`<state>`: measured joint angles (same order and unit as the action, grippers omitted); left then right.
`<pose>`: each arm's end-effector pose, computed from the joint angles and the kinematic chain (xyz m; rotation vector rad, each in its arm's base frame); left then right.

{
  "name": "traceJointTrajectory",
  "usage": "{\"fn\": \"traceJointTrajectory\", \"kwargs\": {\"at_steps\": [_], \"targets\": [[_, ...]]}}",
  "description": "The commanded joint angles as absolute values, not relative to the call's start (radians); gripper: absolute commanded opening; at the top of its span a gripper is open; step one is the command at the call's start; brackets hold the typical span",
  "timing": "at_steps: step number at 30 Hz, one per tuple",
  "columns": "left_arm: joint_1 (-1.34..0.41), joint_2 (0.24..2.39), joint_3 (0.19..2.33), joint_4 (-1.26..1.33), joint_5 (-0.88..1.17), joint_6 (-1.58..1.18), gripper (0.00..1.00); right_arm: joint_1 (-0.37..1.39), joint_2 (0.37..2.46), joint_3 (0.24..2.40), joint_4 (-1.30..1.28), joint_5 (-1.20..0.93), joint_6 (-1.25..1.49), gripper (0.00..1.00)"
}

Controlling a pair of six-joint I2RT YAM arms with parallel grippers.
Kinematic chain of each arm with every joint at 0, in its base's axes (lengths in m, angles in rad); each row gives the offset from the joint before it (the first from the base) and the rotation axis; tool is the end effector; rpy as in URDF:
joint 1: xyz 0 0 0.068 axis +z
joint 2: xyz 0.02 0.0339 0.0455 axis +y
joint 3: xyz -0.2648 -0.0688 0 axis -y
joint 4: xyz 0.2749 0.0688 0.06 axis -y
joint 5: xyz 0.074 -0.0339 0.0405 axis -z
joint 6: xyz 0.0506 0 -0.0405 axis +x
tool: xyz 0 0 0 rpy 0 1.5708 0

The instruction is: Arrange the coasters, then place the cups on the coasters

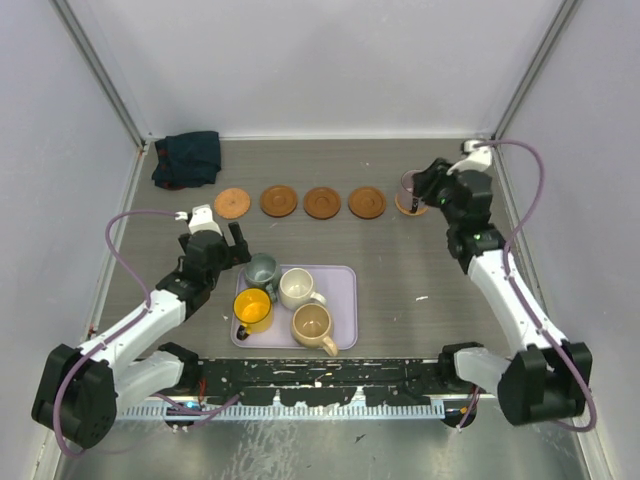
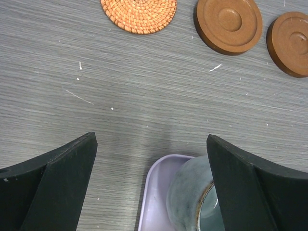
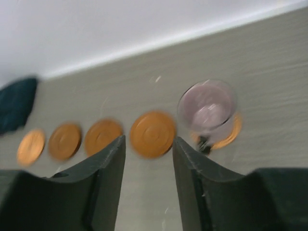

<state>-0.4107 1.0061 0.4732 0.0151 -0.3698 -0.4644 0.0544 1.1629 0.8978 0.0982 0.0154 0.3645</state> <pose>0.2373 -0.0834 0.1892 -0.2767 2.0354 -0.1570 0.3184 0.0166 0.3218 0.2810 1.7240 0.2940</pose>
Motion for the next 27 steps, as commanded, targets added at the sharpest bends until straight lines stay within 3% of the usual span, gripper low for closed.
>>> {"fn": "traceJointTrajectory", "kwargs": {"at_steps": [1, 7, 13, 27], "targets": [[-0.414, 1.022, 0.511, 0.067, -0.365, -0.479, 0.98, 0.204, 1.027, 0.847, -0.098, 0.05, 0.357, 0.54], [-0.414, 1.026, 0.514, 0.057, -0.374, -0.488, 0.98, 0.34, 0.91, 0.836, -0.337, -0.093, 0.324, 0.72], [-0.415, 1.023, 0.528, 0.032, -0.384, -0.492, 0.98, 0.443, 0.912, 0.843, -0.508, -0.352, 0.274, 0.73], [-0.416, 0.958, 0.525, -0.04, -0.408, -0.496, 0.98, 0.747, 0.851, 0.737, -0.557, -0.29, 0.364, 0.77]]}}
